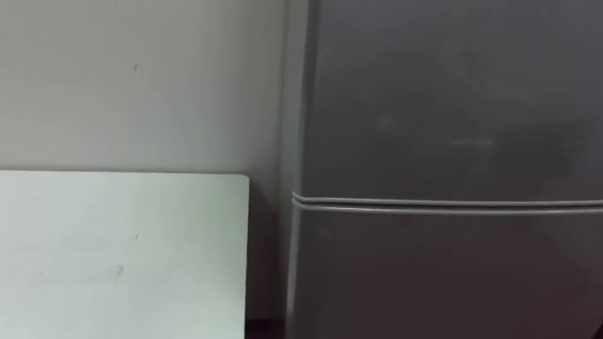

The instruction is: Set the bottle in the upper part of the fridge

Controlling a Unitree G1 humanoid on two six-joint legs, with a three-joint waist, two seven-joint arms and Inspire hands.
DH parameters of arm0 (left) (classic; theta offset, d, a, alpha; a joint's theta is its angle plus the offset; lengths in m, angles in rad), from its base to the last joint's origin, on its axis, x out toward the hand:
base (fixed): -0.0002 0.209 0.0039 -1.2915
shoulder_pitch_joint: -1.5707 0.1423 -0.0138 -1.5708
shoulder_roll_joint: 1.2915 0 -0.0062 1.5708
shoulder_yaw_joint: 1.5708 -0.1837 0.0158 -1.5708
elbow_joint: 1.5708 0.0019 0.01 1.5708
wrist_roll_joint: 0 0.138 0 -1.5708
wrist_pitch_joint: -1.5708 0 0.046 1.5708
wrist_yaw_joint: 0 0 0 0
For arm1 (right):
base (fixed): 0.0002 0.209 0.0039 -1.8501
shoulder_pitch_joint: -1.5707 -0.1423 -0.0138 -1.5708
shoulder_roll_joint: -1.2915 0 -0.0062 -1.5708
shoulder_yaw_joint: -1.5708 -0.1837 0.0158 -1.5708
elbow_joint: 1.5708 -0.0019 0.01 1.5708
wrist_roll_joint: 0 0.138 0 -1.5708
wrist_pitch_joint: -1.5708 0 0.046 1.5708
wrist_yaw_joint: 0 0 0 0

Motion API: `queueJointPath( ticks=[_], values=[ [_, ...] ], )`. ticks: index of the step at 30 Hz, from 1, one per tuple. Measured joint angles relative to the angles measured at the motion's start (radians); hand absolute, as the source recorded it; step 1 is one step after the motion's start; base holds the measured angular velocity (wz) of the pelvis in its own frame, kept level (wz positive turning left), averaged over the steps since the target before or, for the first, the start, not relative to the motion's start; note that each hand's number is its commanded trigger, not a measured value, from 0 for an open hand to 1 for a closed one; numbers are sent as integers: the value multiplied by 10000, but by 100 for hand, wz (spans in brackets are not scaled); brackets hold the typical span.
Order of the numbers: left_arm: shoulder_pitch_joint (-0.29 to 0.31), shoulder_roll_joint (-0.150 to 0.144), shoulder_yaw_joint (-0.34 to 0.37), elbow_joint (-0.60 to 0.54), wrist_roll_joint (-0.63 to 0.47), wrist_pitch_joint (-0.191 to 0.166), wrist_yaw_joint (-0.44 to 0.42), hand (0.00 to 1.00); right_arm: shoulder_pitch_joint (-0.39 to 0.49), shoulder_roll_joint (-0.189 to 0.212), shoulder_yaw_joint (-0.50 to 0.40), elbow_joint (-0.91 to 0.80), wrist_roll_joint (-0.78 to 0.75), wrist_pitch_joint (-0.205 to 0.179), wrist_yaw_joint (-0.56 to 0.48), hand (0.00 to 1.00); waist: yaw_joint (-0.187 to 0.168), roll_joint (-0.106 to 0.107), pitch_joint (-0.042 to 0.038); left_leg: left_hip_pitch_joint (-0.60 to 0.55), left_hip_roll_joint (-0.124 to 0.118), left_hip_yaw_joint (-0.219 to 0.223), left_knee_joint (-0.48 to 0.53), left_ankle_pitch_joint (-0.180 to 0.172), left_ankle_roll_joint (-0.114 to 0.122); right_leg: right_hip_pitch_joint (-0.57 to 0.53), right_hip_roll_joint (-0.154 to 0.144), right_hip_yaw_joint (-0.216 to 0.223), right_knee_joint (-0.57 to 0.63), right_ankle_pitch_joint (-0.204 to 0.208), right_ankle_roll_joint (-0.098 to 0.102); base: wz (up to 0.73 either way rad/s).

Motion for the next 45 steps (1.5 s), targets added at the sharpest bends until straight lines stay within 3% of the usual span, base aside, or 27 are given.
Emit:
queueJointPath(
  ticks=[5,11,17,22,28,35,41,45],
  values=[
    [-26,-209,218,-12,-200,-51,97,0,1023,1240,-8,986,474,-58,173,0,4,141,2,68,-3,9,1,-37,-1,36,-16,129,-5,-2,4,-2],
    [115,-307,342,-104,-413,-218,109,0,1649,2121,27,2059,886,-56,81,0,34,318,28,120,-39,16,9,-35,1,-23,-27,257,4,-156,74,-1],
    [74,-358,292,-145,-441,-231,-34,0,1874,2406,816,3430,826,-82,360,0,14,420,11,79,-52,29,-5,-45,17,-67,-36,263,3,-154,72,0],
    [94,-473,293,-73,-785,-497,-32,0,2152,2873,1509,4145,723,-107,751,0,76,604,-26,77,-61,24,-27,-73,18,-70,-20,348,32,-157,77,-2],
    [-93,-621,276,298,-883,-657,-47,0,2210,3216,2512,4601,111,-104,1826,0,130,681,16,235,-56,39,-19,-130,-2,23,-10,462,14,-258,62,-1],
    [-338,-695,-321,659,-1000,-1037,-53,0,2194,3389,4211,4821,-1684,-122,3434,0,187,717,54,238,-62,41,-50,-134,-5,-1,6,511,-8,-251,61,-1],
    [-397,-782,-346,671,-988,-1075,-53,0,2214,3488,4538,5050,-2433,-119,4420,0,412,814,69,224,-64,41,-72,-149,-17,-11,16,526,-45,-253,62,0],
    [-444,-898,-558,644,-985,-1085,-51,0,2178,3484,5329,5367,-2716,-116,5379,0,533,895,54,218,-57,36,-68,-171,-31,17,31,530,-36,-256,56,0]
  ],
)
